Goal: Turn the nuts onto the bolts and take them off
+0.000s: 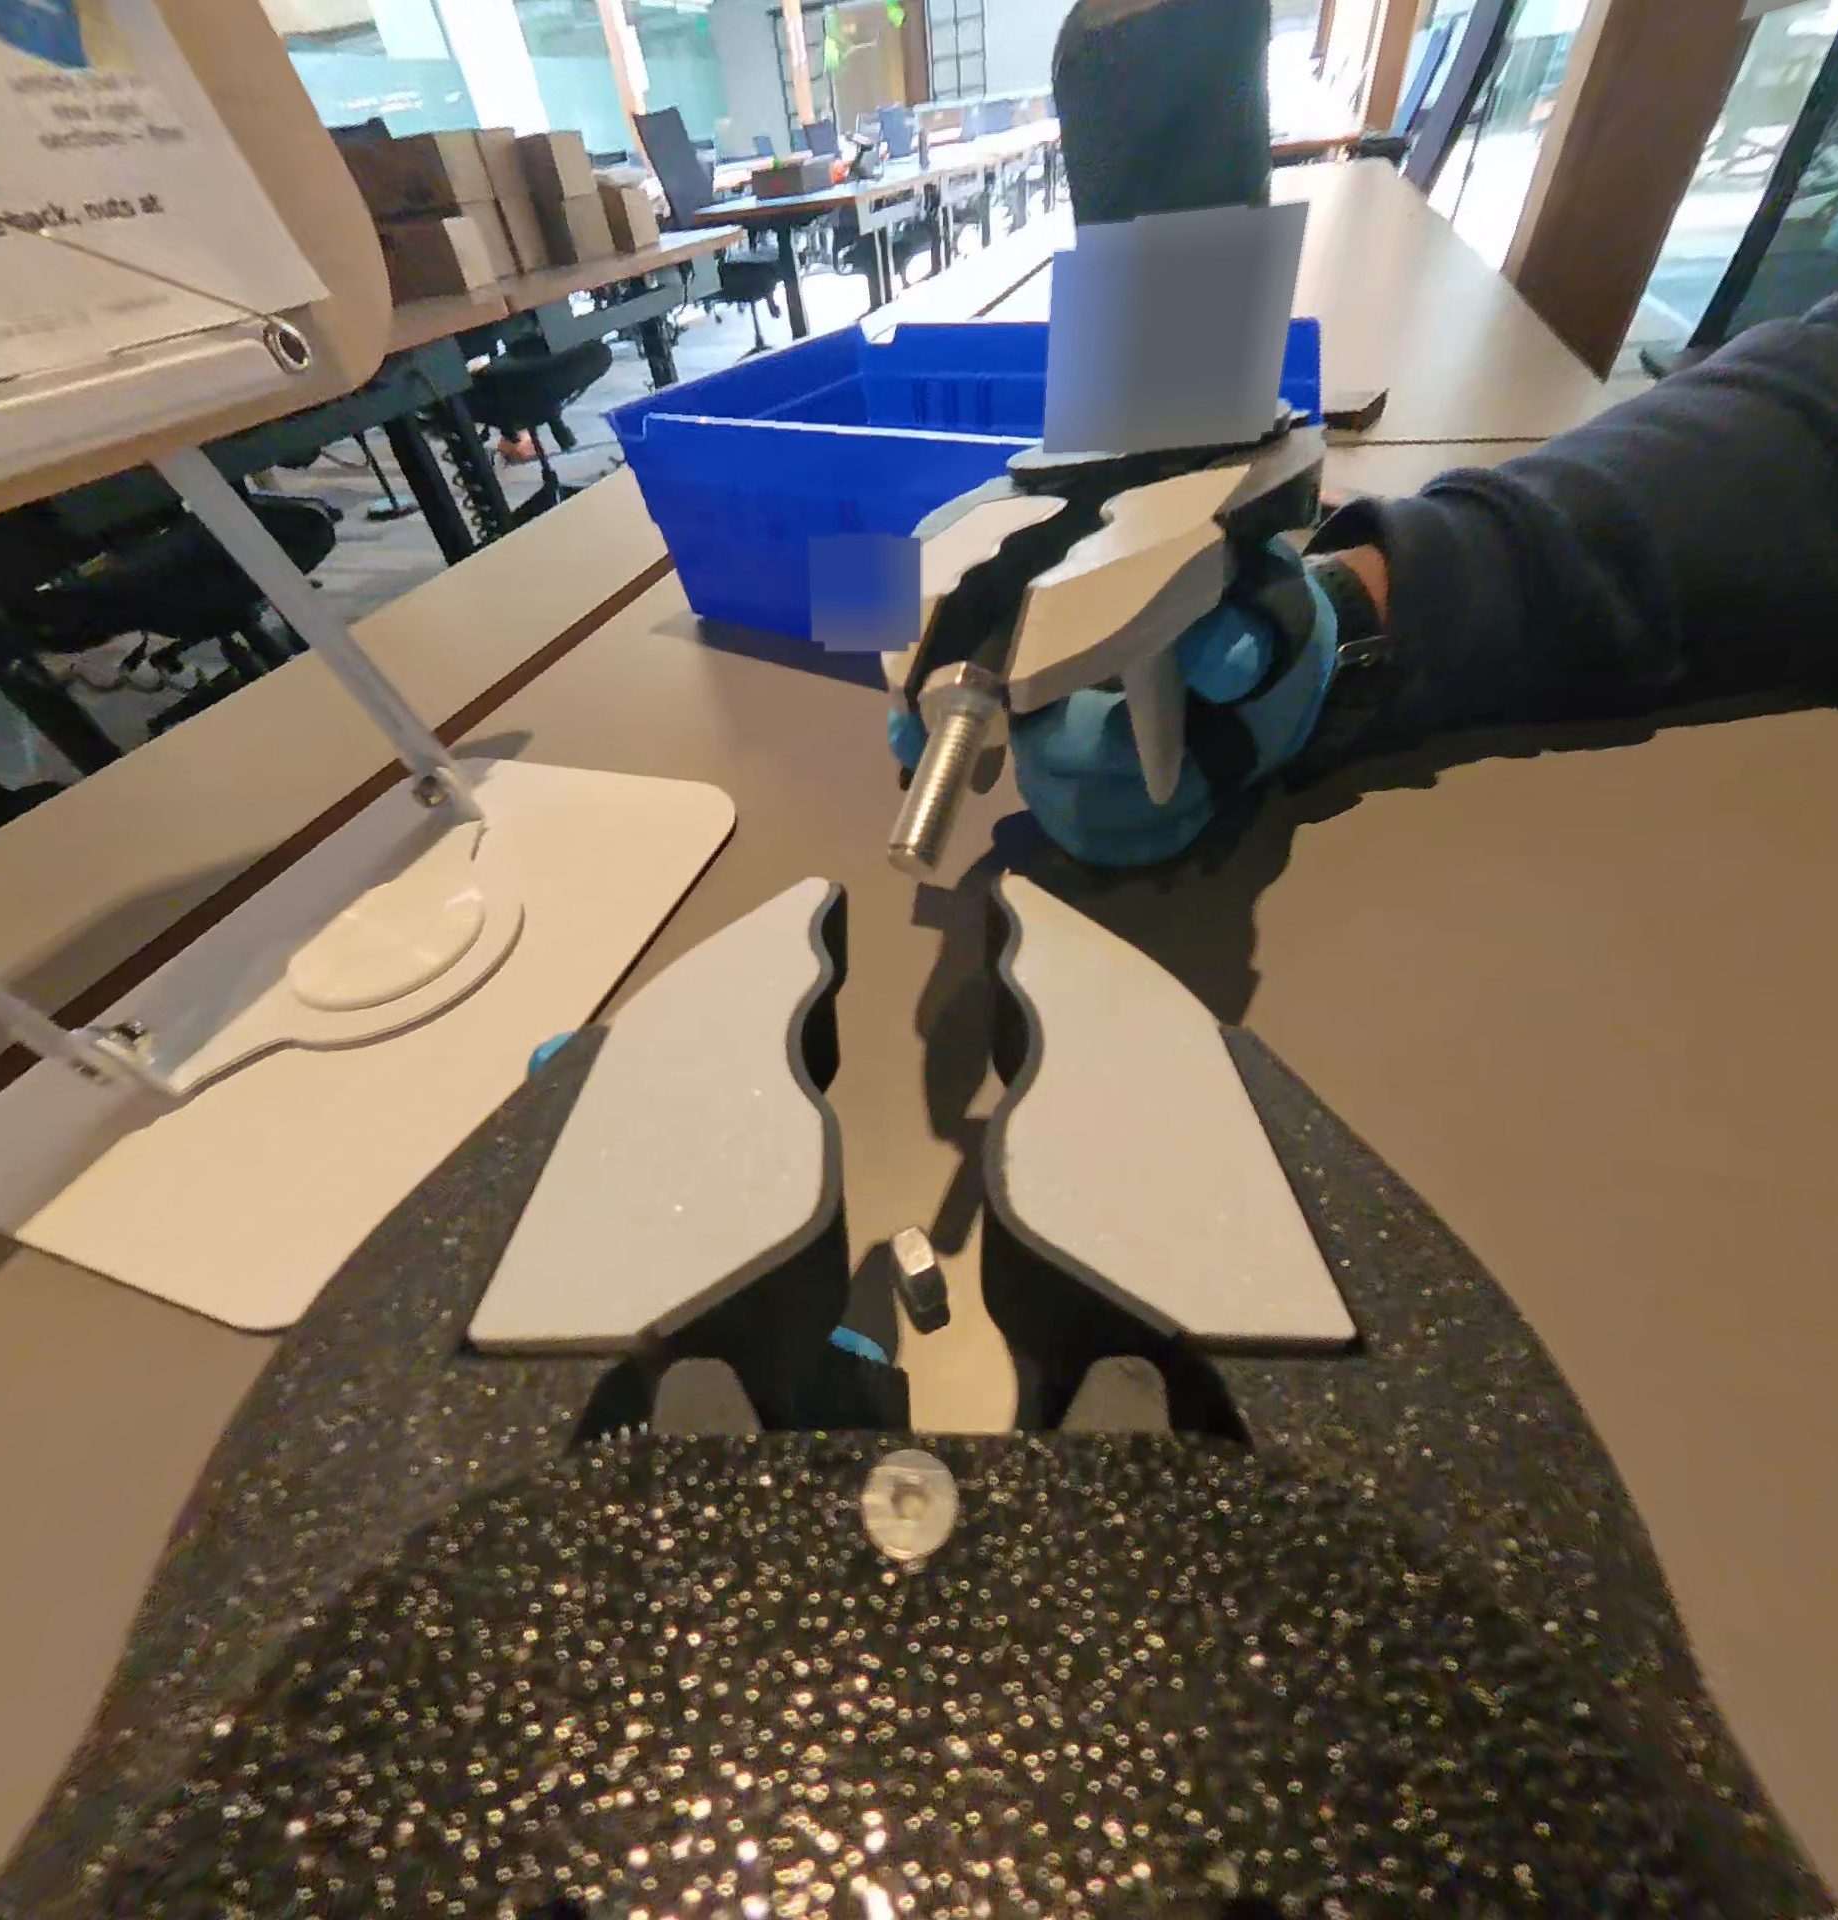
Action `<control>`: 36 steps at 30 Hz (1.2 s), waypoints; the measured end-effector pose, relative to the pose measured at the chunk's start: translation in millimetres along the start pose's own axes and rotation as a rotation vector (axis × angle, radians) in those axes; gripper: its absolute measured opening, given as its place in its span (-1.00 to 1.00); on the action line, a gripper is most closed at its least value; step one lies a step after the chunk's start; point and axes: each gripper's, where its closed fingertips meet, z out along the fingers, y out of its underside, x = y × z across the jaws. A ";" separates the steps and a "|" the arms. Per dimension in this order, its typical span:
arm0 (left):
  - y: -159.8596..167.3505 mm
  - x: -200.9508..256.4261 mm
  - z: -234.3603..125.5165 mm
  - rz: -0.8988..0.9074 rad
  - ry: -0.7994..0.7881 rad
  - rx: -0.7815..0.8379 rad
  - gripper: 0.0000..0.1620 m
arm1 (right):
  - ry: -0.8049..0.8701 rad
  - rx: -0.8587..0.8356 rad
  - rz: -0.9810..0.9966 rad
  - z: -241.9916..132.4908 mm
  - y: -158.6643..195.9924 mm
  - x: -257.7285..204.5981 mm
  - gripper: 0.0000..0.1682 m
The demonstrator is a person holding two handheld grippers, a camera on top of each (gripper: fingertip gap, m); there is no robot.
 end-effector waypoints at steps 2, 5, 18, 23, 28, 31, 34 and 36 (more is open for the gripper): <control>-3.1 3.0 1.4 -0.016 0.018 0.025 -0.70 | -0.009 0.006 0.007 0.1 -0.7 -1.7 -0.80; -2.5 4.4 4.1 0.009 0.011 0.017 -0.72 | -0.027 0.001 0.009 1.6 0.1 -4.8 -0.80; -3.0 10.1 4.5 0.019 0.048 0.018 -0.88 | -0.052 -0.004 0.006 2.7 1.1 -9.4 -0.80; 1.3 8.0 3.5 0.036 0.033 -0.031 -0.89 | -0.016 -0.046 -0.052 3.0 6.1 -5.7 -0.80; 4.2 7.6 3.6 0.038 0.029 -0.060 -0.89 | 0.008 -0.081 -0.108 1.3 10.1 -3.0 -0.79; 3.2 8.1 2.6 0.039 0.033 -0.058 -0.89 | -0.019 -0.084 -0.101 0.3 10.4 -6.4 -0.73; 3.0 9.6 0.9 0.042 0.045 -0.059 -0.89 | -0.080 -0.095 -0.071 -0.6 12.0 -14.3 -0.58; 3.4 11.0 -0.3 0.045 0.055 -0.063 -0.89 | -0.104 -0.116 -0.071 -0.4 15.0 -17.9 -0.54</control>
